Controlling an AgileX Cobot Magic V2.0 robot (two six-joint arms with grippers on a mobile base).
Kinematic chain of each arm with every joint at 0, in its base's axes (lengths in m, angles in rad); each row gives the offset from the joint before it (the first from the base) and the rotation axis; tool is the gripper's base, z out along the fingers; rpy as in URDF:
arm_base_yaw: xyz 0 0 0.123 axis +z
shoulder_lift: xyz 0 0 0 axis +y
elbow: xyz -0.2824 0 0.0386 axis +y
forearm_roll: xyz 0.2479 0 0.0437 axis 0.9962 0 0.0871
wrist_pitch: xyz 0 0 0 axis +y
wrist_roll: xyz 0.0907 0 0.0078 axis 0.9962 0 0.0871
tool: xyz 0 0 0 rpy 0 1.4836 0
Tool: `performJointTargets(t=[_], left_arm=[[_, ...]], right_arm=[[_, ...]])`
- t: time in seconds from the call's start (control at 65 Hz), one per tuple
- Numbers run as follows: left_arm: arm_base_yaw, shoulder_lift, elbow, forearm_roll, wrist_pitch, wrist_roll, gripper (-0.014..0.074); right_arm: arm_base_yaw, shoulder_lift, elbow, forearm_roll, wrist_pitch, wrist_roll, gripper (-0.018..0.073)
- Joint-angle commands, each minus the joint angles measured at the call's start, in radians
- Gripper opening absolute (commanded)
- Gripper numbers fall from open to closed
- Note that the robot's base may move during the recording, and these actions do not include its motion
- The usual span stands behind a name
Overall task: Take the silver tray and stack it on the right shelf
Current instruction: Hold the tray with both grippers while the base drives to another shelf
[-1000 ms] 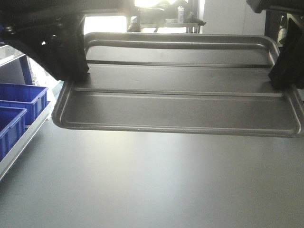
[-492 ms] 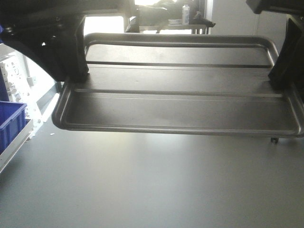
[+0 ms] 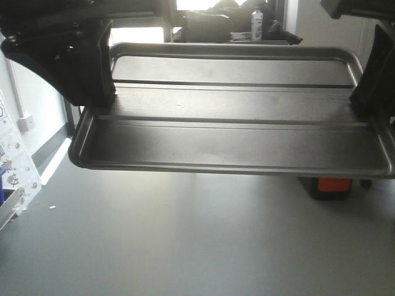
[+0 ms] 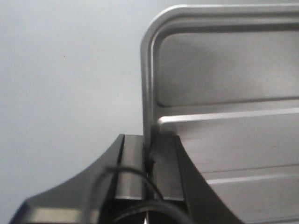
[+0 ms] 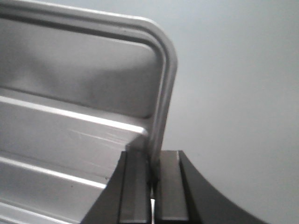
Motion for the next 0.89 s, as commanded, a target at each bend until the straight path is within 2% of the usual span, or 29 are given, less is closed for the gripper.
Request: performJointTargets(t=[0.0,0.877], left_arm=[[-0.01,-0.035,-0.026,0.026,-0.043,0.016,-0.0092],[-0.01,-0.035,-0.026,0.03,-0.043,0.016,-0.0092]], right_arm=[[0.005,-0.024,-0.029,-0.012,-0.057,-0.028,0.0057],[0.005,-0.024,-0.029,-0.012,-0.058,-0.028,0.0057]])
